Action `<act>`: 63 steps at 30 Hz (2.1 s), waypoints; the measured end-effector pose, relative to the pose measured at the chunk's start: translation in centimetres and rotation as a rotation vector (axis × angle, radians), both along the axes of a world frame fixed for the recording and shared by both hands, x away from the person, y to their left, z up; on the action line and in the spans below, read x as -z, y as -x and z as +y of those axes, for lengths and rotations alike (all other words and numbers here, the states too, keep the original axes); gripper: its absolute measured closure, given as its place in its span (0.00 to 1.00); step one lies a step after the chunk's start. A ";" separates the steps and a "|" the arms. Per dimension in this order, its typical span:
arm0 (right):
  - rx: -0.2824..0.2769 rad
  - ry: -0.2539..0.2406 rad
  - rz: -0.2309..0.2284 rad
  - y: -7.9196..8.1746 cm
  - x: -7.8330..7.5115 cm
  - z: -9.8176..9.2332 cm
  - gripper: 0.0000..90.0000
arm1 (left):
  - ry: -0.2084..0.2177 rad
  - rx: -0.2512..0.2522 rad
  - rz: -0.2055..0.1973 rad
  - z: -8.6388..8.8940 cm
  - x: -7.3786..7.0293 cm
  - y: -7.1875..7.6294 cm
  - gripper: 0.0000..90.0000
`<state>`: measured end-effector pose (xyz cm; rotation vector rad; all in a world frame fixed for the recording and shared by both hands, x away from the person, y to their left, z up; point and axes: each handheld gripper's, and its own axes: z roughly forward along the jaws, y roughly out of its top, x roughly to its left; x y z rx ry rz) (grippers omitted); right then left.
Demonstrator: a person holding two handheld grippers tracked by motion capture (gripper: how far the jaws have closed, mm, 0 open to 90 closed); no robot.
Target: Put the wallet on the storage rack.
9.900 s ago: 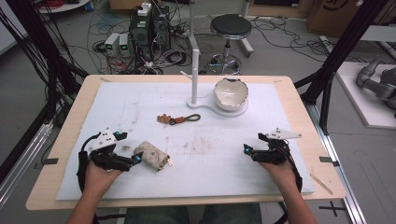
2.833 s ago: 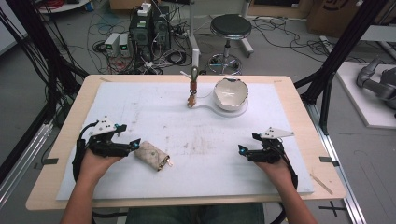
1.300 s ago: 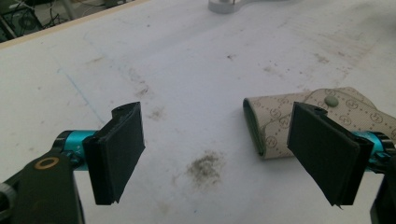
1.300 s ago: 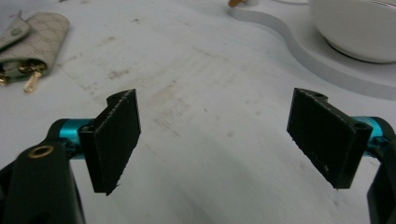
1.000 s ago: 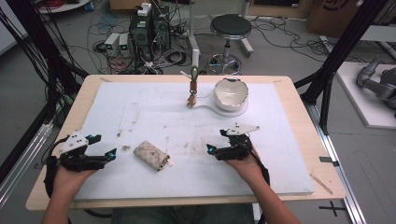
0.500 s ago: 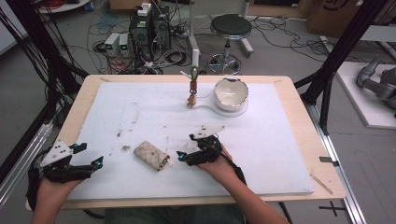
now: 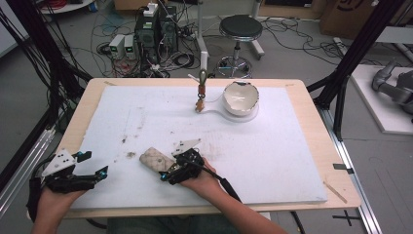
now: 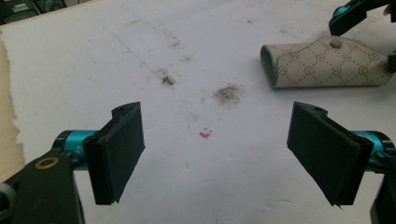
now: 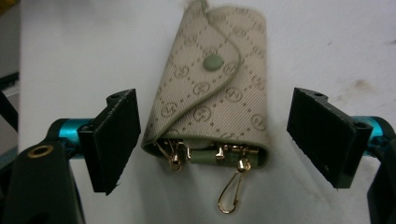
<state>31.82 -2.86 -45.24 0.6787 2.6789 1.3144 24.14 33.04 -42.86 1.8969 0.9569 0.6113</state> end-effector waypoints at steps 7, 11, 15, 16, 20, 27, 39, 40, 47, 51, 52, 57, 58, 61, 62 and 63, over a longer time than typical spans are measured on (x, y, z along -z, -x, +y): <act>-0.005 0.090 -0.014 0.3 0.2 0.9 0.19 | -0.002 0.002 0.001 -0.4 0.0 -0.2 0.21; -0.013 0.134 -0.030 0.3 0.3 1.4 0.19 | -0.008 0.009 0.004 -0.7 0.1 -0.3 0.21; -0.009 0.177 -0.070 0.6 0.4 1.7 0.19 | -0.013 0.011 0.012 -0.9 0.3 -0.4 0.21; -0.009 0.171 -0.060 0.6 0.4 1.7 0.19 | -0.014 0.011 0.014 -0.9 0.3 -0.4 0.21; -0.009 0.172 -0.061 0.6 0.4 1.7 0.22 | -0.023 0.013 0.021 -1.0 0.4 -0.5 0.21; -0.037 0.155 -0.057 0.3 0.1 1.2 0.38 | -0.001 -0.013 -0.002 -0.6 0.3 -0.2 0.21; -0.035 0.121 -0.070 -0.2 -1.4 -0.5 0.40 | 0.073 -0.027 -0.029 -0.1 0.0 -0.2 0.21; -0.028 0.104 -0.070 -0.4 -1.7 -0.9 0.40 | 0.072 -0.027 -0.027 -0.1 0.0 -0.3 0.21; 0.020 0.046 -0.081 -1.2 -3.4 -3.9 0.41 | 0.075 -0.023 -0.019 -0.6 0.1 -0.8 0.21; 0.061 0.018 -0.100 -1.7 -4.4 -6.0 0.41 | 0.071 -0.010 -0.018 -1.2 0.0 -1.3 0.21; 0.065 0.015 -0.105 -1.8 -4.6 -6.6 0.41 | 0.070 -0.008 -0.020 -1.4 0.0 -1.5 0.21; 0.103 0.003 -0.121 -2.4 -5.6 -9.4 0.41 | 0.070 0.012 -0.020 -2.3 -0.1 -2.3 0.21; 0.119 0.004 -0.115 -2.4 -5.7 -10.0 0.41 | 0.073 0.016 -0.020 -2.5 -0.1 -2.5 0.21; 0.147 -0.005 -0.132 -2.7 -6.1 -11.7 0.41 | 0.080 0.032 -0.018 -3.0 -0.2 -3.1 0.21; 0.159 -0.008 -0.139 -2.8 -6.2 -12.3 0.41 | 0.079 0.037 -0.019 -3.1 -0.2 -3.4 0.21; 0.170 -0.013 -0.142 -2.8 -6.3 -12.9 0.41 | 0.086 0.043 -0.014 -3.2 -0.2 -3.5 0.21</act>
